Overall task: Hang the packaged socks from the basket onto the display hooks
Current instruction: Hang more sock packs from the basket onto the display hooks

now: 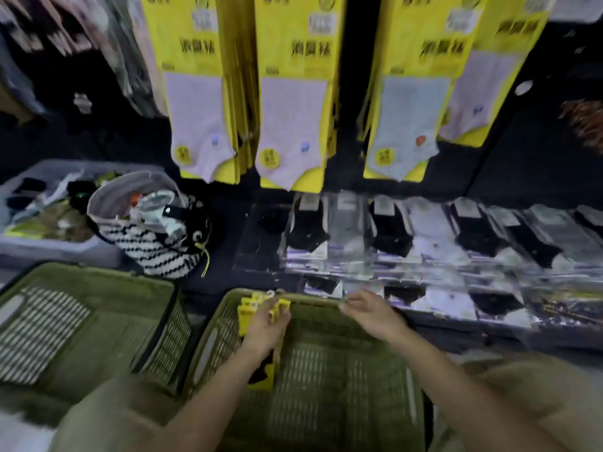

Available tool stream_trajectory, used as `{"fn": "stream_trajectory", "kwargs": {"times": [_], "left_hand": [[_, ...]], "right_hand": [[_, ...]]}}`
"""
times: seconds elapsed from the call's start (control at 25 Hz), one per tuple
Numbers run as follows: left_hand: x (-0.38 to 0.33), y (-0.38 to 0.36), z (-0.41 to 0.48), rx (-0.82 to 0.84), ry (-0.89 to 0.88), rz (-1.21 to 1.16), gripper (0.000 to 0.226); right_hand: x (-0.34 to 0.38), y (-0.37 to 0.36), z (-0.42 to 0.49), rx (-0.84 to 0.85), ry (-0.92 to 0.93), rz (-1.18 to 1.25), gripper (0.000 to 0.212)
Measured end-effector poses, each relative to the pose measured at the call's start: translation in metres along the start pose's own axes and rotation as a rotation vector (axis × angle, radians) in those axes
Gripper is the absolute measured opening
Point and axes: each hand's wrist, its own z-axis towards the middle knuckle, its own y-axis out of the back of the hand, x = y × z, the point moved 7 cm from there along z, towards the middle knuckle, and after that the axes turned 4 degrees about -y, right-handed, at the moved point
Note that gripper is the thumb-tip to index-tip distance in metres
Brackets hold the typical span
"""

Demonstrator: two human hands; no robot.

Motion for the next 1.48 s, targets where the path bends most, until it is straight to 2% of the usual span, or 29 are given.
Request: {"fn": "stream_trajectory", "kwargs": {"times": [0.16, 0.28, 0.4, 0.48, 0.6, 0.68, 0.76, 0.92, 1.12, 1.24, 1.32, 1.48], "left_hand": [[0.062, 0.041, 0.021, -0.054, 0.171, 0.079, 0.052], [0.084, 0.057, 0.048, -0.08, 0.204, 0.067, 0.049], [0.103, 0.06, 0.074, -0.009, 0.206, 0.123, 0.032], [0.117, 0.056, 0.085, 0.057, 0.205, 0.139, 0.036], [0.123, 0.048, 0.096, 0.076, 0.145, 0.204, 0.026], [0.121, 0.043, 0.102, 0.07, 0.104, 0.187, 0.02], [0.125, 0.041, 0.103, 0.081, 0.148, 0.17, 0.029], [0.138, 0.026, 0.091, 0.224, 0.164, 0.255, 0.033], [0.12, -0.018, 0.063, 0.333, 0.029, 0.227, 0.033], [0.131, -0.04, 0.04, 0.406, 0.099, 0.25, 0.043], [0.13, -0.041, 0.034, 0.388, 0.125, 0.229, 0.044], [0.092, -0.03, 0.033, 0.338, -0.002, 0.232, 0.037]], "right_hand": [[-0.018, -0.091, 0.033, 0.06, -0.05, -0.099, 0.05], [-0.02, -0.131, 0.058, 0.05, -0.084, -0.21, 0.062], [-0.024, -0.152, 0.082, -0.003, -0.156, -0.298, 0.074], [-0.026, -0.16, 0.095, -0.03, -0.199, -0.321, 0.075], [-0.026, -0.171, 0.107, -0.062, -0.224, -0.165, 0.061], [-0.024, -0.181, 0.109, -0.088, -0.201, -0.03, 0.062], [-0.023, -0.185, 0.111, -0.123, -0.178, -0.04, 0.063], [-0.03, -0.178, 0.101, -0.149, -0.11, -0.242, 0.038], [-0.058, -0.131, 0.055, -0.25, 0.022, -0.326, 0.038], [-0.081, -0.128, 0.039, -0.141, -0.034, -0.431, 0.048], [-0.082, -0.129, 0.04, -0.103, -0.06, -0.419, 0.044], [-0.06, -0.106, 0.041, -0.067, -0.009, -0.31, 0.039]]}}
